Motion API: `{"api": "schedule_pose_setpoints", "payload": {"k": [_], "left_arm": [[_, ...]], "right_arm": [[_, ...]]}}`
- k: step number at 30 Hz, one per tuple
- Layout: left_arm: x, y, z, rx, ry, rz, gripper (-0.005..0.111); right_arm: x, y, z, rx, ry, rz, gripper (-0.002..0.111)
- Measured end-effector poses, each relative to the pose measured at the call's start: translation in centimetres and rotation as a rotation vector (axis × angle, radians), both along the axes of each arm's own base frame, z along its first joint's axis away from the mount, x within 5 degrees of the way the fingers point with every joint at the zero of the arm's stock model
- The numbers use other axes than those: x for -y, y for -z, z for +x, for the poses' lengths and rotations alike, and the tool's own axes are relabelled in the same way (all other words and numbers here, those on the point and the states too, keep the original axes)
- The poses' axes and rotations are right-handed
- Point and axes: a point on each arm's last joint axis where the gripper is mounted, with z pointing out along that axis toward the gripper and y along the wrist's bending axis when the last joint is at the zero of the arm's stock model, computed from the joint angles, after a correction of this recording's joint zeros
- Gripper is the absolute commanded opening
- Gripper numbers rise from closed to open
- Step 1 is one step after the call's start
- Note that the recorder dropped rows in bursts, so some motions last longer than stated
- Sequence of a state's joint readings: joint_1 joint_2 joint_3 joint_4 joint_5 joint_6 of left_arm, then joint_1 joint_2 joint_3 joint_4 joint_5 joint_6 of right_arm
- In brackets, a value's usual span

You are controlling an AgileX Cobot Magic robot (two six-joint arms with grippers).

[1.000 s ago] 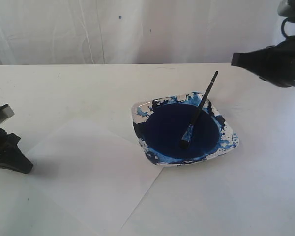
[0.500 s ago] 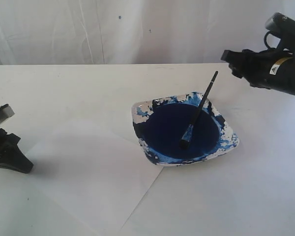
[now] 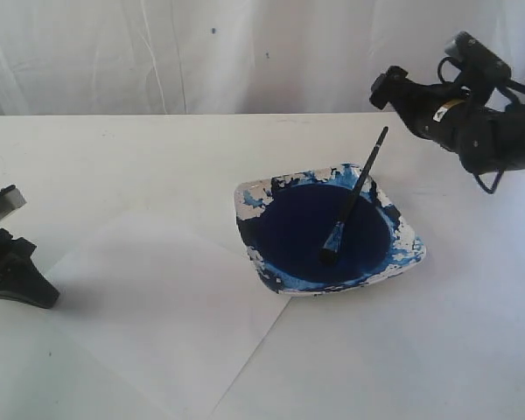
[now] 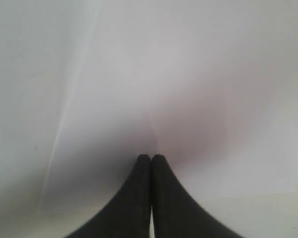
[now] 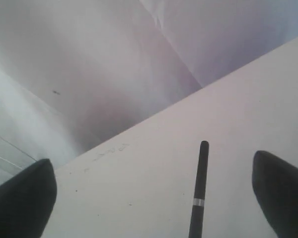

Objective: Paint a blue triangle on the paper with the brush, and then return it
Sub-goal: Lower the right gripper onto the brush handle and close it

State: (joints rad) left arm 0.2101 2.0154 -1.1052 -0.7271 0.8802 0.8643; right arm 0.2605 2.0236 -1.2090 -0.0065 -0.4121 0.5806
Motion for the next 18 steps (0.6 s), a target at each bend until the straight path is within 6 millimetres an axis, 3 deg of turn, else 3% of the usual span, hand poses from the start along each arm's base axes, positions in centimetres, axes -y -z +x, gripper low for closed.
{"api": "schedule_pose_setpoints", "payload": {"k": [3,7,12,18], "left_arm": [[0.0,0.0,0.0,0.001,0.001,0.000,0.000],[0.0,0.0,0.0,0.001,0.001,0.000,0.000],[0.0,0.0,0.0,0.001,0.001,0.000,0.000],[0.0,0.0,0.0,0.001,0.001,0.000,0.000]], "right_arm": [[-0.6,0.9,3.2,-0.145,0.011,-0.030,0.095],[-0.5,1.7,6.0,-0.274,0.034,-0.046,0.083],[-0.9,2.5,7.4,-0.326,0.034,-0.060,0.082],[-1.0,5.0,8.0,-0.379,0.035,-0.074,0.082]]}}
